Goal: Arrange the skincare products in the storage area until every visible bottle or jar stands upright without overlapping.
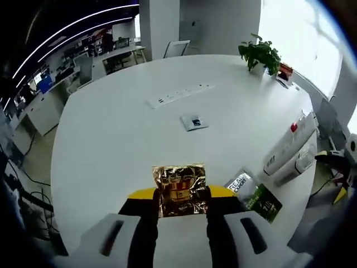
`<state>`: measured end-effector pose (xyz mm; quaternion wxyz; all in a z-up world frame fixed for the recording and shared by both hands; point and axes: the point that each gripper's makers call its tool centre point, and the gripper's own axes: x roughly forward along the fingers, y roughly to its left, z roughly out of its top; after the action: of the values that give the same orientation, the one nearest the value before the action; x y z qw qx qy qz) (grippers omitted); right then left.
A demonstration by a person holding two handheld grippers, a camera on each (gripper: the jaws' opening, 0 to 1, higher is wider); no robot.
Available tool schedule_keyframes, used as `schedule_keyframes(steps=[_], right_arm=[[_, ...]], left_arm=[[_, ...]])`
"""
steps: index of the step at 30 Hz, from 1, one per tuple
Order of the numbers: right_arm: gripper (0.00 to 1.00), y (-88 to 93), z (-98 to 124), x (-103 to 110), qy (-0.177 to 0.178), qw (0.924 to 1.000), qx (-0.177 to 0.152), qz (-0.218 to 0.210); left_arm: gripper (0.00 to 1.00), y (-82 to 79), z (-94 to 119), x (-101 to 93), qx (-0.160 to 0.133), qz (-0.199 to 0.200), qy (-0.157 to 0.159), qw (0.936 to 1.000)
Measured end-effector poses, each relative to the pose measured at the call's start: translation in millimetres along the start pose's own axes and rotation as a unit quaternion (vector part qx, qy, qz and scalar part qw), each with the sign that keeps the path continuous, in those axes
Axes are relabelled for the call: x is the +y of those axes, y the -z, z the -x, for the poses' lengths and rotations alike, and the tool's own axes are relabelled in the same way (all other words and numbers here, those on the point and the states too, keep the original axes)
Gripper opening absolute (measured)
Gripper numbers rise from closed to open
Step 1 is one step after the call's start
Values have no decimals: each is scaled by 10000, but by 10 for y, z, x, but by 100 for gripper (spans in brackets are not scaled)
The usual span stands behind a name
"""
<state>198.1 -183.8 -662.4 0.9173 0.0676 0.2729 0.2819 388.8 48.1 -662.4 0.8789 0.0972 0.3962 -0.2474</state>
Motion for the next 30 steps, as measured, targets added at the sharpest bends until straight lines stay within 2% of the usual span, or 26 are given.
schedule_keyframes(steps=[5, 11, 17, 22, 28, 30], right_arm=[[96, -17, 0, 26, -43, 10000, -36, 66], [96, -44, -1, 99, -192, 9997, -103, 111], [96, -60, -15, 161, -334, 9992, -84, 199], [96, -40, -27, 171, -383, 9989, -53, 268], [96, -40, -27, 204, -466, 9984, -39, 312], [96, -32, -30, 221, -505, 9981, -9, 340]], left_arm=[[29, 7, 176, -137, -162, 53, 21, 9999], [29, 53, 301, -179, -323, 41, 61, 9995], [29, 193, 451, -308, -438, 125, 131, 9989], [29, 354, 707, -518, -544, 253, 160, 9981], [30, 438, 789, -570, -656, 308, 193, 9972], [30, 527, 835, -618, -649, 375, 180, 9970]])
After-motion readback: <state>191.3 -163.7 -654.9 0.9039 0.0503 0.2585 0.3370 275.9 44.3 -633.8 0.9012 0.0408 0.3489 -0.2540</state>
